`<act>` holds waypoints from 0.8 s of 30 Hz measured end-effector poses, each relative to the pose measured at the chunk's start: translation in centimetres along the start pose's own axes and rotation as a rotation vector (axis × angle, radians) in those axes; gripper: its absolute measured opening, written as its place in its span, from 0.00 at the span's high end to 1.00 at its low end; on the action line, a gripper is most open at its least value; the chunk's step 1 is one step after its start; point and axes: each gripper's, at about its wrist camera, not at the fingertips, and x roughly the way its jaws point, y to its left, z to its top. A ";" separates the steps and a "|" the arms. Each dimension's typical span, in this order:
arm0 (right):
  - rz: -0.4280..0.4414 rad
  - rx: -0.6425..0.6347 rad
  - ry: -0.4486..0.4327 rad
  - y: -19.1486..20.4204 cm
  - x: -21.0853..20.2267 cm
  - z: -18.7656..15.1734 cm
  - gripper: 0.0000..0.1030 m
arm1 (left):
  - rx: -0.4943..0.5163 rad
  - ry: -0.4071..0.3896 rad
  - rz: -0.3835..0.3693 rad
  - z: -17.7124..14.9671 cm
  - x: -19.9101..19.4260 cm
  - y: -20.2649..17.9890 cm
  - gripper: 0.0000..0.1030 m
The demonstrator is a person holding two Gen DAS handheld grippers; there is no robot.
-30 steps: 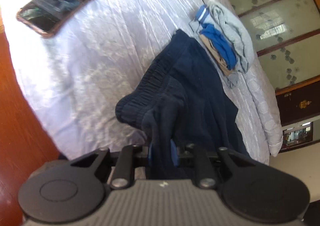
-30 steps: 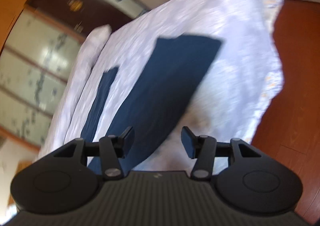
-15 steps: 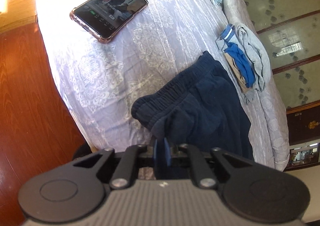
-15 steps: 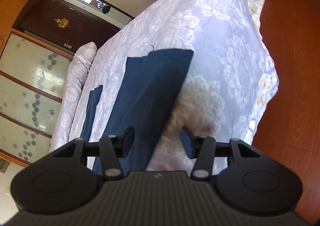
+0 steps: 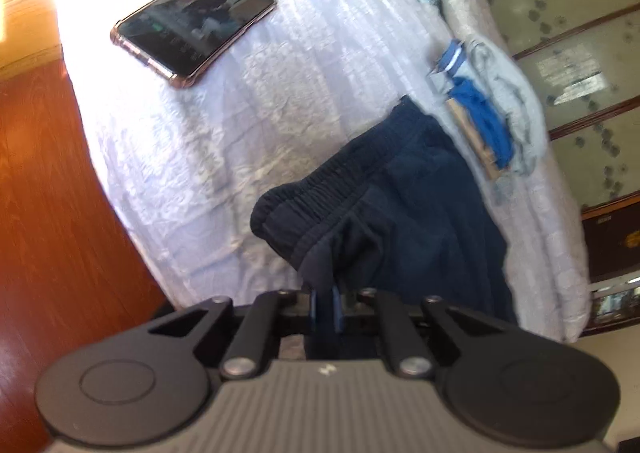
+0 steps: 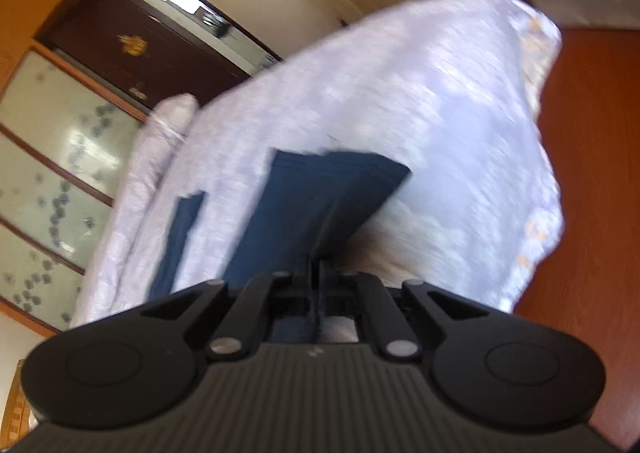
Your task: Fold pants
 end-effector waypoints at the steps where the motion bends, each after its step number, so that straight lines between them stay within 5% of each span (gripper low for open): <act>1: 0.019 0.002 -0.017 0.6 -0.4 0.3 0.95 | -0.018 -0.005 -0.030 0.3 -0.7 -0.2 0.94; 11: 0.178 -0.042 -0.098 8.9 1.1 3.8 0.95 | -0.095 -0.019 -0.143 4.3 -1.1 -4.6 0.94; 16: 0.199 -0.104 -0.087 14.5 6.4 5.6 0.95 | -0.122 -0.031 -0.162 7.5 1.6 -7.9 0.94; 24: 0.128 -0.120 -0.041 21.4 18.8 5.8 0.95 | -0.176 -0.015 -0.087 12.4 11.1 -13.1 0.94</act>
